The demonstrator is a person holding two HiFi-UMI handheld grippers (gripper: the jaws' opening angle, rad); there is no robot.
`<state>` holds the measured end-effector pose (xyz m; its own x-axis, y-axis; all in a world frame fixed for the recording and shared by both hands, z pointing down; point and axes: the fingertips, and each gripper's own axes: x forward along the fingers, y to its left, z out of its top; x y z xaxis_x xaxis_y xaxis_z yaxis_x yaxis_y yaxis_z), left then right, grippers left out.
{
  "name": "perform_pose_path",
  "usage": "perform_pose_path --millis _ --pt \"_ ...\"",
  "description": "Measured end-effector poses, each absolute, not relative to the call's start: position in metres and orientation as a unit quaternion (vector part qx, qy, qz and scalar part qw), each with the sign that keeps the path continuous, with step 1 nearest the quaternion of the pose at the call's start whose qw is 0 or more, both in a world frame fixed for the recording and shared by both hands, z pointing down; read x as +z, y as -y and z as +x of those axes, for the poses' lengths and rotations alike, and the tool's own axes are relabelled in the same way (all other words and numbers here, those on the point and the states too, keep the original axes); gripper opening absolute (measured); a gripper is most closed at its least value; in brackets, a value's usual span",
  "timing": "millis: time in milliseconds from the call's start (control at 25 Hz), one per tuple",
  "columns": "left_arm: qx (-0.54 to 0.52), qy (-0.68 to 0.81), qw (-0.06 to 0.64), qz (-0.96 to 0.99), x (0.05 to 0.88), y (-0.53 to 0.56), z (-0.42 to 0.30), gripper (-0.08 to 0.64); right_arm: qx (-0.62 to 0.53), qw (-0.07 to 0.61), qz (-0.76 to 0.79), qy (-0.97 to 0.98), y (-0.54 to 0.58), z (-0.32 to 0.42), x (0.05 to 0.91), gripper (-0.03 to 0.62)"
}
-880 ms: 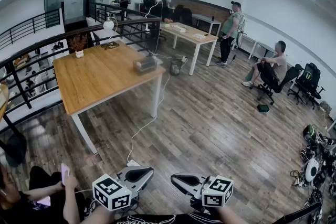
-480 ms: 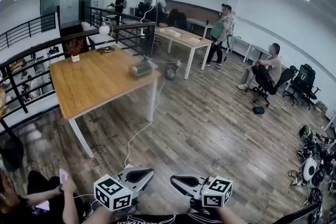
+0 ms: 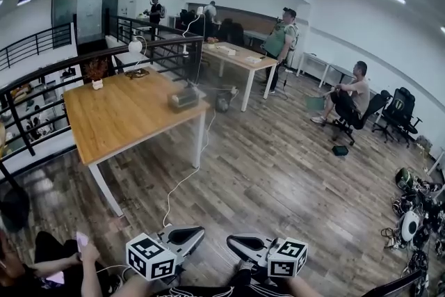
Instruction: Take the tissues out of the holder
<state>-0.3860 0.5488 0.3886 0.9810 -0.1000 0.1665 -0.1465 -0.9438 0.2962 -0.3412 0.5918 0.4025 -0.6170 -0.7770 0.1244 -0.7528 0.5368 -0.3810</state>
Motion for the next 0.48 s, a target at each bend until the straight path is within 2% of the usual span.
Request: perform_pose_path --millis 480 --pt "0.094 0.085 0.165 0.978 0.405 -0.502 -0.339 0.014 -0.217 0.064 -0.422 -0.878 -0.539 -0.287 0.420 0.018"
